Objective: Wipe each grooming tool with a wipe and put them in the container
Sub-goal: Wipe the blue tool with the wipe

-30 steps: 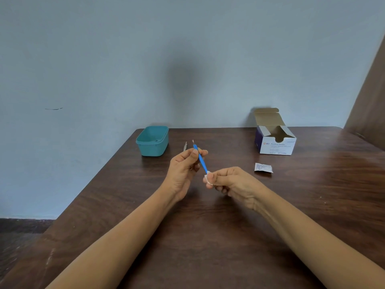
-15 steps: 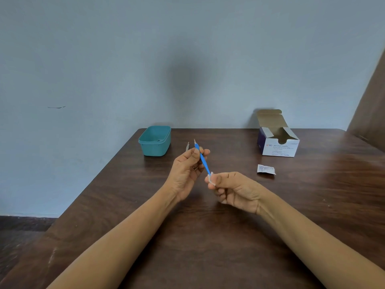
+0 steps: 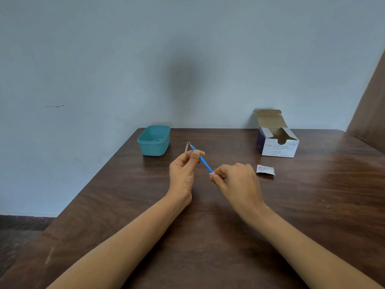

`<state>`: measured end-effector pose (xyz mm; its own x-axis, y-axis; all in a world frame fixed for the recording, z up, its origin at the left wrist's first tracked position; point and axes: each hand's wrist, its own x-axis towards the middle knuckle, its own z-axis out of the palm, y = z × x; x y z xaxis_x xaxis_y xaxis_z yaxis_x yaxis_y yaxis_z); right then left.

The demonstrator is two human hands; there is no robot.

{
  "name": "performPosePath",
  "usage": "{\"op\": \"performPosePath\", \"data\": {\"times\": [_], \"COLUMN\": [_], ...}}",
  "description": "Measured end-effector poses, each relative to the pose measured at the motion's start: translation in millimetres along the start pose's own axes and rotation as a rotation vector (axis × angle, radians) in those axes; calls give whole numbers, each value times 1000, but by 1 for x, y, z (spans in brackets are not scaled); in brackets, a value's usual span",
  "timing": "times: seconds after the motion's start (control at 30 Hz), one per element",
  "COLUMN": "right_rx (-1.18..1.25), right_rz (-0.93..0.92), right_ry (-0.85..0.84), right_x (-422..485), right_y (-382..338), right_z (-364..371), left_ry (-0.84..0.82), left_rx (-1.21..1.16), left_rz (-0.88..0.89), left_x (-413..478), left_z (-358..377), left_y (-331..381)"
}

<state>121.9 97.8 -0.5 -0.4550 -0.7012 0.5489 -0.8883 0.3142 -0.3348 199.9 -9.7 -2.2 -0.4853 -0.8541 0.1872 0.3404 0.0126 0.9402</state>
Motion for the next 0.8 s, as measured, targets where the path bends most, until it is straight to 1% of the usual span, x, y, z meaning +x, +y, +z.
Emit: {"op": "performPosePath", "data": {"times": [0.07, 0.2, 0.23, 0.3, 0.5, 0.67, 0.8], "right_rx": [263, 777, 887, 1034, 1256, 1358, 1445], "right_rz": [101, 334, 365, 414, 608, 681, 725], "right_ry": [-33, -208, -246, -309, -422, -496, -519], "right_x": [0, 4, 4, 5, 8, 10, 11], "right_y": [2, 7, 7, 5, 4, 3, 3], "right_z": [-1, -1, -1, -2, -3, -5, -6], "left_ry": [-57, -210, -237, -280, -362, -402, -433], "left_rx": [-15, -88, -94, -100, -137, -135, -112], "left_rz": [-20, -113, -132, -164, -252, -309, -346], "left_x": [0, 3, 5, 6, 7, 9, 8], "left_z": [-2, -4, -4, -4, -4, -5, -5], "left_y": [3, 9, 11, 13, 11, 11, 11]}}
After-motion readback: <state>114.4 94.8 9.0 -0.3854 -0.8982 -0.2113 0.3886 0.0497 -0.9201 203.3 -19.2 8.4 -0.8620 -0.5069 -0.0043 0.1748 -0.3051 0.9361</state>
